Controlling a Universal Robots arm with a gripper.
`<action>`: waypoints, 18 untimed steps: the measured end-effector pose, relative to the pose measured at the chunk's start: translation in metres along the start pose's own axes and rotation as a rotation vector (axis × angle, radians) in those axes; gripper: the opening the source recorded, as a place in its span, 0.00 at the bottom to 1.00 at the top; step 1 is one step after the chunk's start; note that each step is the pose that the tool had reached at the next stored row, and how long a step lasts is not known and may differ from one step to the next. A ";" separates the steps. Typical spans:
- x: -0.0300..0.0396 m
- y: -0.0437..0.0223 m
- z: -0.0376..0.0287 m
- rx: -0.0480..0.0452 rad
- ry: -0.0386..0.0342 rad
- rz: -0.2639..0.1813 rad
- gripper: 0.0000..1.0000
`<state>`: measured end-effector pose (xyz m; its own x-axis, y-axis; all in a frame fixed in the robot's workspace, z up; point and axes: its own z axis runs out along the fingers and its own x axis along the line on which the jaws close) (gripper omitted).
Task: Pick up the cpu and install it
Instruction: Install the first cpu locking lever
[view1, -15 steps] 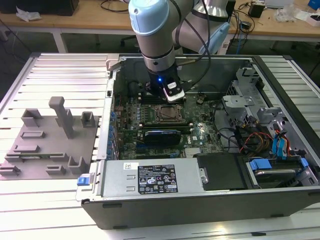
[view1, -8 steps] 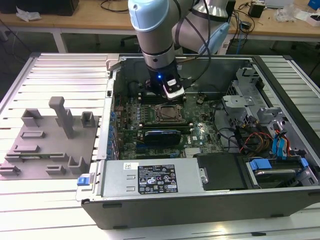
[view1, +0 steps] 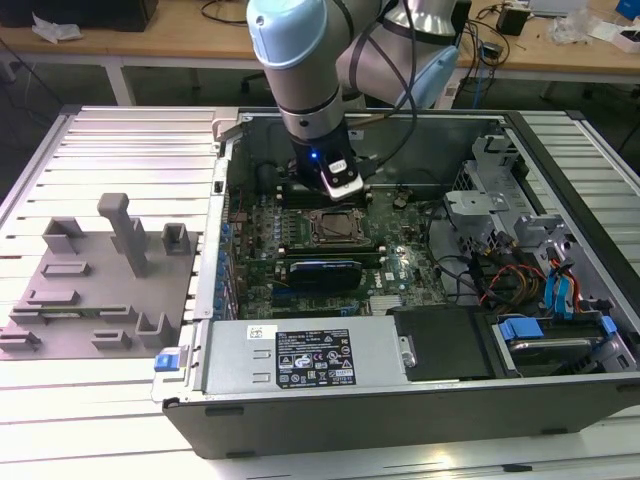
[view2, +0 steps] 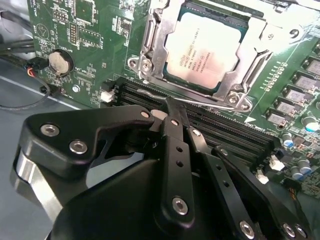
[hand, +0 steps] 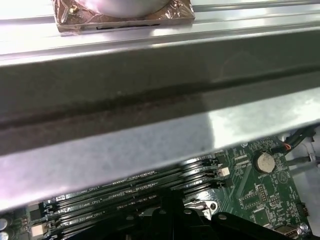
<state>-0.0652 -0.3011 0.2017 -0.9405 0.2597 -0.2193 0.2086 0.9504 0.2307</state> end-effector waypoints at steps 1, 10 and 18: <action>0.0001 -0.0004 0.0007 -0.0009 -0.0037 -0.001 0.11; -0.0004 -0.0067 0.0036 -0.0066 -0.0250 -0.005 0.11; -0.0015 -0.0072 0.0003 -0.0086 -0.0318 -0.006 0.11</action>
<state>-0.0652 -0.3082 0.2001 -0.9326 0.2597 -0.2506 0.2008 0.9504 0.2374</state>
